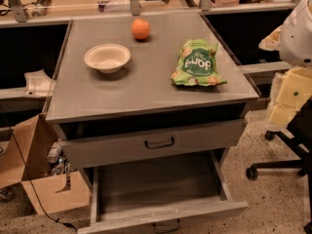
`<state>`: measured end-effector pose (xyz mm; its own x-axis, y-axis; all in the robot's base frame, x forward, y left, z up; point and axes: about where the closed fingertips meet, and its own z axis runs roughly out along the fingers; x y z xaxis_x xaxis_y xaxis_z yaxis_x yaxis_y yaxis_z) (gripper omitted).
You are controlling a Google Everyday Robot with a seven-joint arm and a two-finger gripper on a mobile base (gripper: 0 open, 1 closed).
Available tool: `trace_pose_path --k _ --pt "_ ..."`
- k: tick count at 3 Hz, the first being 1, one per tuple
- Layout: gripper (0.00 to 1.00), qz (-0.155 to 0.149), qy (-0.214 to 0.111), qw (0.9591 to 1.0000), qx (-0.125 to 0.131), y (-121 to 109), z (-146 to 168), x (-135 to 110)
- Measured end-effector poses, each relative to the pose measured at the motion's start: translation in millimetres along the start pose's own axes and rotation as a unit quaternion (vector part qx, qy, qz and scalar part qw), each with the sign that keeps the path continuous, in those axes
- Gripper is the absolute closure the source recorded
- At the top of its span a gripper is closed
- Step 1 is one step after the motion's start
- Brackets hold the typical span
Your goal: Close middle drawer
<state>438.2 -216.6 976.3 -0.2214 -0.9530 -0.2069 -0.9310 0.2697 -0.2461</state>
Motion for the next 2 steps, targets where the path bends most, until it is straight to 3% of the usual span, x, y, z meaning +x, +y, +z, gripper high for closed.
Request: trace_pose_path --k 1,2 --pt "0.00 0.000 0.000 1.0000 0.000 0.0 0.0 0.0" --pt "0.19 0.000 0.000 1.0000 0.000 0.0 0.0 0.0"
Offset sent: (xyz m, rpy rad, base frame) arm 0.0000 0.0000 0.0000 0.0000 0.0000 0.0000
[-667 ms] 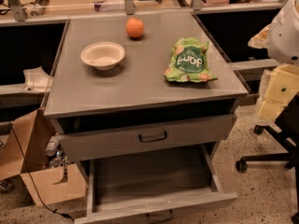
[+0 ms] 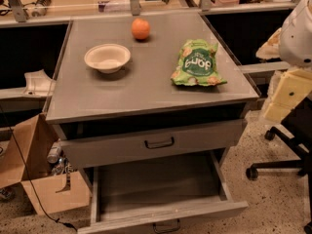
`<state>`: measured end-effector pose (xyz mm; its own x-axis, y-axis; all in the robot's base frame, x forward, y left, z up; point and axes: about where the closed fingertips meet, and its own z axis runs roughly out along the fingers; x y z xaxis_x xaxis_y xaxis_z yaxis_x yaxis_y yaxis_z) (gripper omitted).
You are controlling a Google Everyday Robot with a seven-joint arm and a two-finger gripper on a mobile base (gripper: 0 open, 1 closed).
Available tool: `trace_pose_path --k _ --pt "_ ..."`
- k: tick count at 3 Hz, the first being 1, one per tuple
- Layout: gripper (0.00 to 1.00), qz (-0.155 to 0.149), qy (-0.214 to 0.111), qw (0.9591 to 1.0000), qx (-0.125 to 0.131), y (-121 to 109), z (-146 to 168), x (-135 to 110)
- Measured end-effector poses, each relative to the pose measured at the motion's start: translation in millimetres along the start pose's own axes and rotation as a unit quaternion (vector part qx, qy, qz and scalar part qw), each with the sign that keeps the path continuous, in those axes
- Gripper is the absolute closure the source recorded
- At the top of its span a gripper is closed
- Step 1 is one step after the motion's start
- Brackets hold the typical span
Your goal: Close middle drawer
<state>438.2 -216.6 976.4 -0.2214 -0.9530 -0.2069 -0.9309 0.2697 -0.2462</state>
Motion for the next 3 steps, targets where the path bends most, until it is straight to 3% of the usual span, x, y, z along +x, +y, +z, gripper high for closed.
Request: trace_pose_path --k 3 --pt "0.89 0.003 0.000 1.0000 0.008 -1.2 -2.5 -0.5"
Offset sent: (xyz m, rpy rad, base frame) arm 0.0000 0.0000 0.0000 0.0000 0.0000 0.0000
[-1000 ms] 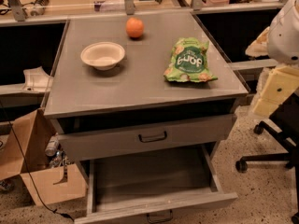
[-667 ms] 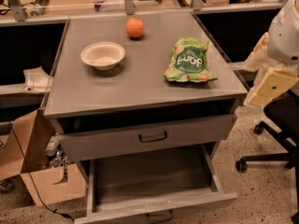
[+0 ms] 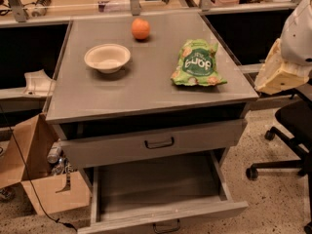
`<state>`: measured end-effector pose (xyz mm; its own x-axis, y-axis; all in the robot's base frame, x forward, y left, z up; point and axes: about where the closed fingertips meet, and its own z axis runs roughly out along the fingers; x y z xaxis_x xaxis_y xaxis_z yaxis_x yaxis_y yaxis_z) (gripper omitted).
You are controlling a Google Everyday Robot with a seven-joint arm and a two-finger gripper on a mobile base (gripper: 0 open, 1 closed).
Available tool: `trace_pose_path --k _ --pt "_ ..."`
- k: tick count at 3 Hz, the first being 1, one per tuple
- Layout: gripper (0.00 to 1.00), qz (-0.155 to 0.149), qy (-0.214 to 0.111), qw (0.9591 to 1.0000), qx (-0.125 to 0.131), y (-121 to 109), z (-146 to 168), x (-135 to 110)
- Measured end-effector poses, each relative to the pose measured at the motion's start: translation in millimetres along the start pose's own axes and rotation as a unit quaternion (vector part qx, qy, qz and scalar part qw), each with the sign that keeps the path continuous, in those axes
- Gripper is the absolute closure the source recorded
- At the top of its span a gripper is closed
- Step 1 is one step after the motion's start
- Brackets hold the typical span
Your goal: Close middle drawer
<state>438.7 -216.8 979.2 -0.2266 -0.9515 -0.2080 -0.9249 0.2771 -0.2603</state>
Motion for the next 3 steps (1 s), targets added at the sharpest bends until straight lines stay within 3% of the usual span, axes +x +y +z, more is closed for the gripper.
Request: trace_pose_path --k 1,2,3 --pt "1.00 0.032 0.008 0.9994 0.008 27.4 19.4 14.4" --pt "1.00 0.056 0.015 0.9983 0.009 47.9 42.6 29.5" --pt "1.00 0.062 0.032 0.9975 -0.014 67.6 85.4 46.5"
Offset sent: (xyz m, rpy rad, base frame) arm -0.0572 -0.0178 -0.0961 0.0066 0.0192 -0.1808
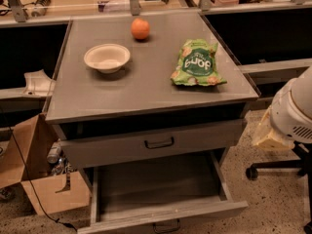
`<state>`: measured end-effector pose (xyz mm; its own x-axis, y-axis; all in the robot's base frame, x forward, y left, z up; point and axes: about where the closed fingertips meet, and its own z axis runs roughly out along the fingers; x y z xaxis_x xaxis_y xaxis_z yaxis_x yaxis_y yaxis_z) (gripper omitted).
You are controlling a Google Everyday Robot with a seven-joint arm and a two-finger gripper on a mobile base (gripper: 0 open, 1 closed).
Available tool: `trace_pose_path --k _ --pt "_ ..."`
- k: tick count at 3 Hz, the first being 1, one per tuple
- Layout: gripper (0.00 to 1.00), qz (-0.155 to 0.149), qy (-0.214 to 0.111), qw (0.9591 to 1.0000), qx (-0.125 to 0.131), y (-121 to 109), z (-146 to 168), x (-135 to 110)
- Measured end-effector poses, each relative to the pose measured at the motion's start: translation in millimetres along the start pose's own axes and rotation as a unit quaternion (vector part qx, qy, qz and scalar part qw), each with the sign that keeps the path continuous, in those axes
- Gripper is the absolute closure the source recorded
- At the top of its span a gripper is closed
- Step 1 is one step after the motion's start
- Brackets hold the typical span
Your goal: Close middle drawer
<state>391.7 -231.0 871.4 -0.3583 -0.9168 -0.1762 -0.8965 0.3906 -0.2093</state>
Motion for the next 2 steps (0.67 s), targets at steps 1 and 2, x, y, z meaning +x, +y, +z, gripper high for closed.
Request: trace_pose_path --k 1,2 --pt "1.00 0.000 0.000 1.0000 0.000 0.2 0.0 0.0" --pt "1.00 -0.002 -0.007 1.0000 -0.005 6.1 -0.9 0.8"
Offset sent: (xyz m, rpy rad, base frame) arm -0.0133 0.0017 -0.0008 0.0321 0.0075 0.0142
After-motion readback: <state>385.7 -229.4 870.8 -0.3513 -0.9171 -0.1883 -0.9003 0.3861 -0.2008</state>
